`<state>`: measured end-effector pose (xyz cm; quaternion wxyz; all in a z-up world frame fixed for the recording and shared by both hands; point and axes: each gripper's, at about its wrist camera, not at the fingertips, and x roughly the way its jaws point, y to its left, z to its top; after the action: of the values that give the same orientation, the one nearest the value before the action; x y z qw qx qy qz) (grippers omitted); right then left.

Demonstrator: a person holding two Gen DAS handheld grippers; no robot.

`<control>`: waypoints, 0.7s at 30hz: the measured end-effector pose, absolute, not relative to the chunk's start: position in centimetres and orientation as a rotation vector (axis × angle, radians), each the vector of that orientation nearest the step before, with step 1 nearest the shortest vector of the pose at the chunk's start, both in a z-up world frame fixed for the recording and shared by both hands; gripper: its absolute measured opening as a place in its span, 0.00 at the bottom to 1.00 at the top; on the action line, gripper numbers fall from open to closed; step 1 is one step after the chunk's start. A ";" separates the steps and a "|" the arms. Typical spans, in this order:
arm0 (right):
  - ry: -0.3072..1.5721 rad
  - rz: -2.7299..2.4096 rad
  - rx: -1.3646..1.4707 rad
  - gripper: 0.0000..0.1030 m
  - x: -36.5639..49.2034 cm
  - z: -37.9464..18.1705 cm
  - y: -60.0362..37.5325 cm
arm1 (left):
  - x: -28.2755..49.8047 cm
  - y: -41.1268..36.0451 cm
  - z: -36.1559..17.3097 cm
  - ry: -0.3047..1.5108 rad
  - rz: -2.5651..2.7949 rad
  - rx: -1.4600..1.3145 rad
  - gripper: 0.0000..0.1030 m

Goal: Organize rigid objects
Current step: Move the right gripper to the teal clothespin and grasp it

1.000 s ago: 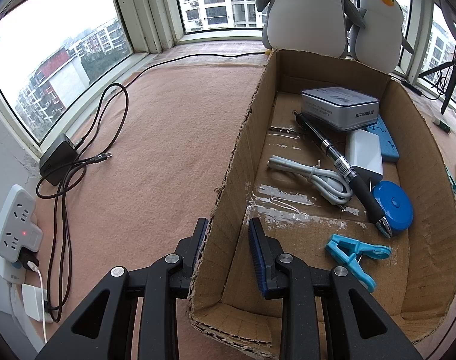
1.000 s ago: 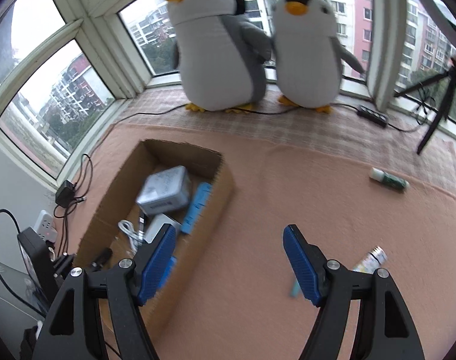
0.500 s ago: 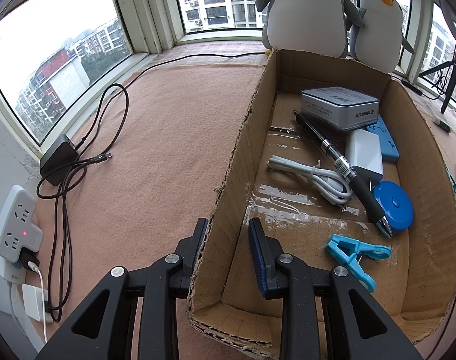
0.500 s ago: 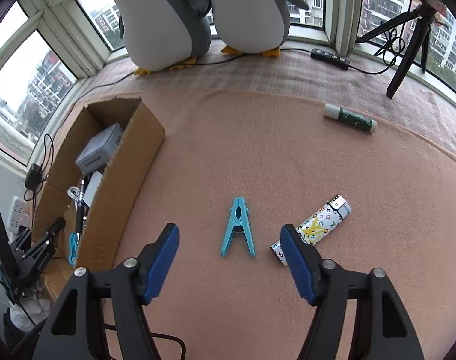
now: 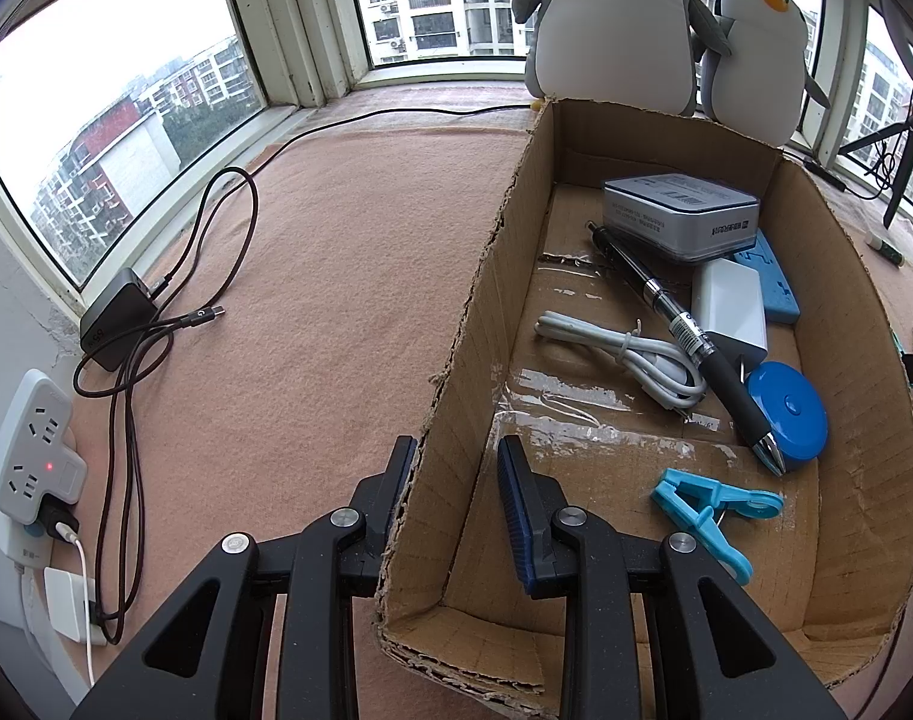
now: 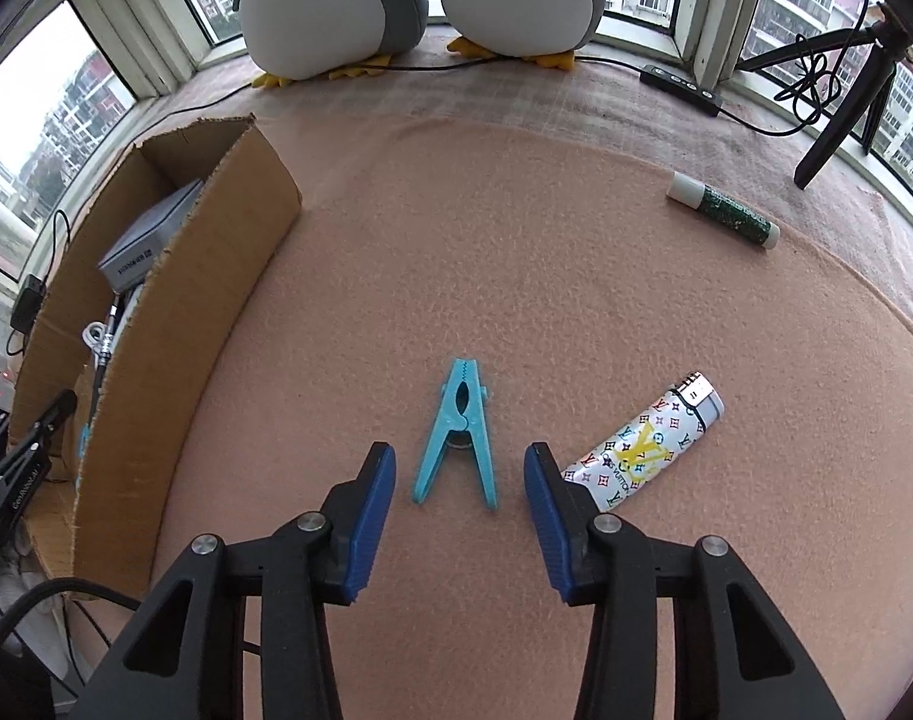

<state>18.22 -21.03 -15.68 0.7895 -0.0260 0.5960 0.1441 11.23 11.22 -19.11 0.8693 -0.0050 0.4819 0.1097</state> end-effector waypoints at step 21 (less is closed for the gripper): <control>1.269 0.305 -0.111 0.24 18.0 -16.1 -20.2 | 11.2 11.2 -19.1 1.008 0.230 -0.010 0.28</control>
<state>18.02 -20.18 -16.12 0.7932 -0.0515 0.5900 0.1418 11.22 11.22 -19.12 0.8693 -0.0050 0.4819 0.1098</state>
